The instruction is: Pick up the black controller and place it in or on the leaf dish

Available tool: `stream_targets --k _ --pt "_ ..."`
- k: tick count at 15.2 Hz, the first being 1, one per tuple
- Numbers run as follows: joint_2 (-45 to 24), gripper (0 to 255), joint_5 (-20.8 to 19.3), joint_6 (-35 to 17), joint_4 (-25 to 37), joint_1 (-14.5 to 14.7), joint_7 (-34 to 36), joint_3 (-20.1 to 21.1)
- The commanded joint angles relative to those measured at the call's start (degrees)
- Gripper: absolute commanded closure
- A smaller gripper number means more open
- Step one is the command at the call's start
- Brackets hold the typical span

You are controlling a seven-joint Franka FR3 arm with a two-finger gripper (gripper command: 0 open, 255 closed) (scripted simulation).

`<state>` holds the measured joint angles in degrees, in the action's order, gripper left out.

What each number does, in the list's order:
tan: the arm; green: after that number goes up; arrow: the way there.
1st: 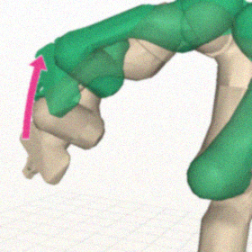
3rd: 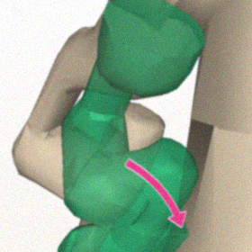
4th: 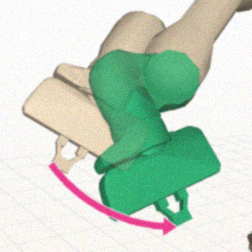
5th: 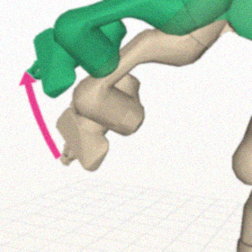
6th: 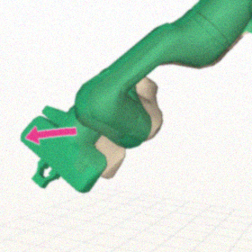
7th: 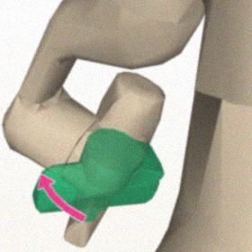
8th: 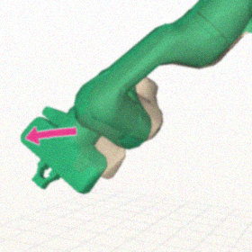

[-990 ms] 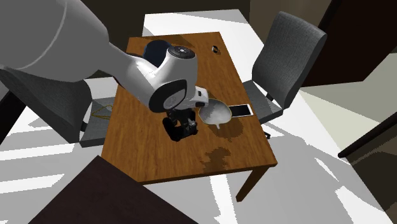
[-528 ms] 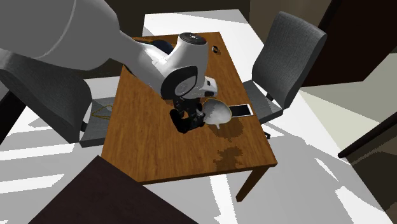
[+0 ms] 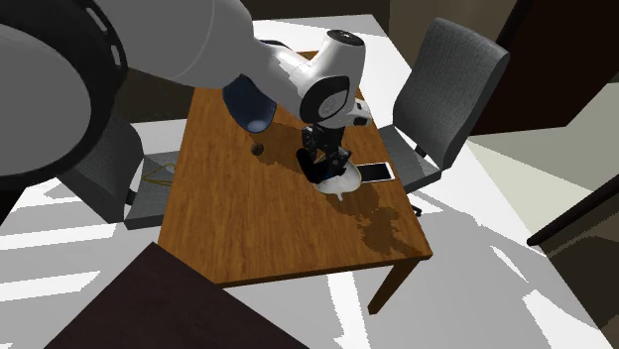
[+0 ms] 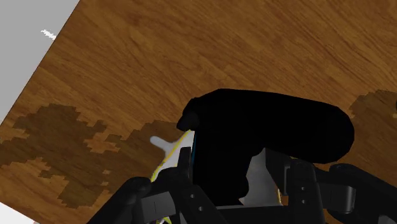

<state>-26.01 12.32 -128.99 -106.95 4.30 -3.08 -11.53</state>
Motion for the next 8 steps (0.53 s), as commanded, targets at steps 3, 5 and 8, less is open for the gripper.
stream_targets --k 3,5,8 --pt "-8.6 255 0.6 6.6 15.0 -2.3 -0.6 0.2" --pt "-9.4 255 0.8 5.5 14.7 -2.4 -0.8 0.4" --pt "-10.8 255 1.1 3.9 14.4 -2.5 -1.1 0.6"
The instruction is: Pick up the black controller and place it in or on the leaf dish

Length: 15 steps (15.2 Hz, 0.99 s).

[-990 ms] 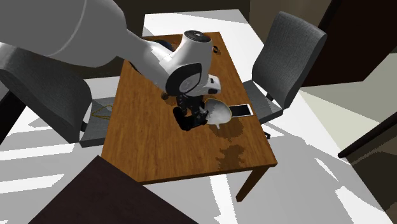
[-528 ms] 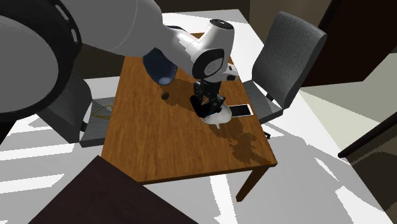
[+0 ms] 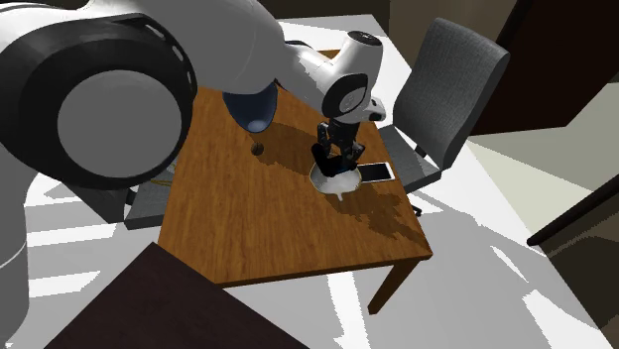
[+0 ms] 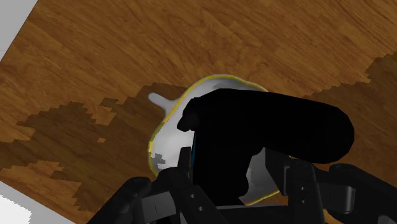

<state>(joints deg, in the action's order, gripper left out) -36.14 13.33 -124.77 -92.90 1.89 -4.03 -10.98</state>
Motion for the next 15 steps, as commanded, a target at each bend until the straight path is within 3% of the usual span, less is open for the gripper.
stream_targets --k 1,15 --pt "-1.1 255 0.2 -0.8 0.3 -0.2 -0.2 0.2" --pt "-5.4 255 1.3 -5.0 0.4 -0.6 -1.1 0.9"
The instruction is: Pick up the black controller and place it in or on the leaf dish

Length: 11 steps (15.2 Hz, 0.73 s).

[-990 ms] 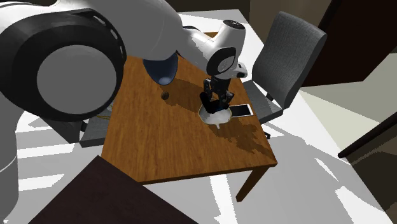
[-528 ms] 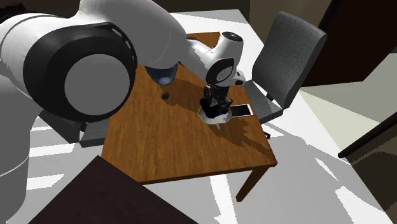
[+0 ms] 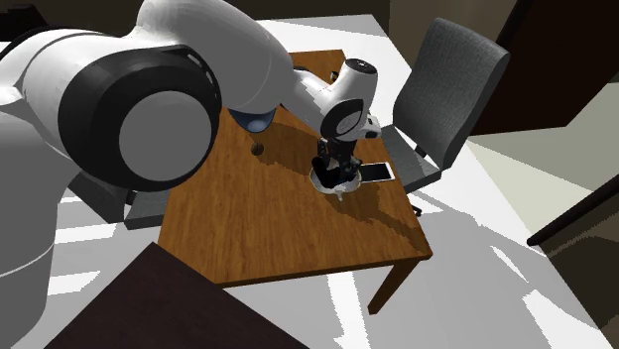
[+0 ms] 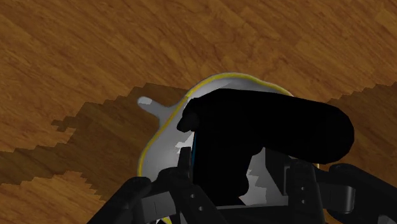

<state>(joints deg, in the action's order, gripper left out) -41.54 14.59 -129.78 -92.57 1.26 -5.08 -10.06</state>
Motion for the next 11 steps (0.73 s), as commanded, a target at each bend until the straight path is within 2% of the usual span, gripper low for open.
stream_targets --k 1,3,4,9,11 --pt "0.0 255 0.0 0.0 0.0 0.0 0.0 0.0" --pt "0.0 255 0.0 0.0 0.0 0.0 0.0 0.0" --pt "0.0 0 0.0 0.0 0.0 0.0 0.0 0.0" --pt "0.0 0 0.0 0.0 0.0 0.0 0.0 0.0" --pt "2.3 0 -0.6 2.6 0.3 0.1 0.3 -0.5"
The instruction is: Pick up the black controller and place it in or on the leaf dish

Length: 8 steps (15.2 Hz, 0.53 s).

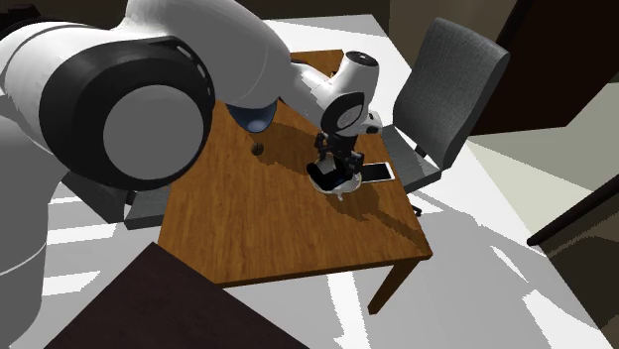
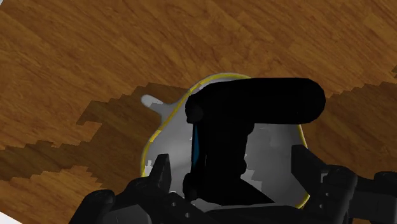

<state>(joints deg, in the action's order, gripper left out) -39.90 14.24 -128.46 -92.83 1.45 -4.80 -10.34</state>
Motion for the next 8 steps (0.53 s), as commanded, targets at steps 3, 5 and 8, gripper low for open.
stream_targets --k 3,5,8 --pt "2.6 0 -0.7 3.6 1.1 0.0 0.4 -0.6" --pt "2.6 0 -0.7 3.6 1.1 0.0 0.4 -0.6" --pt "2.6 0 -0.7 3.6 1.1 0.0 0.4 -0.6"
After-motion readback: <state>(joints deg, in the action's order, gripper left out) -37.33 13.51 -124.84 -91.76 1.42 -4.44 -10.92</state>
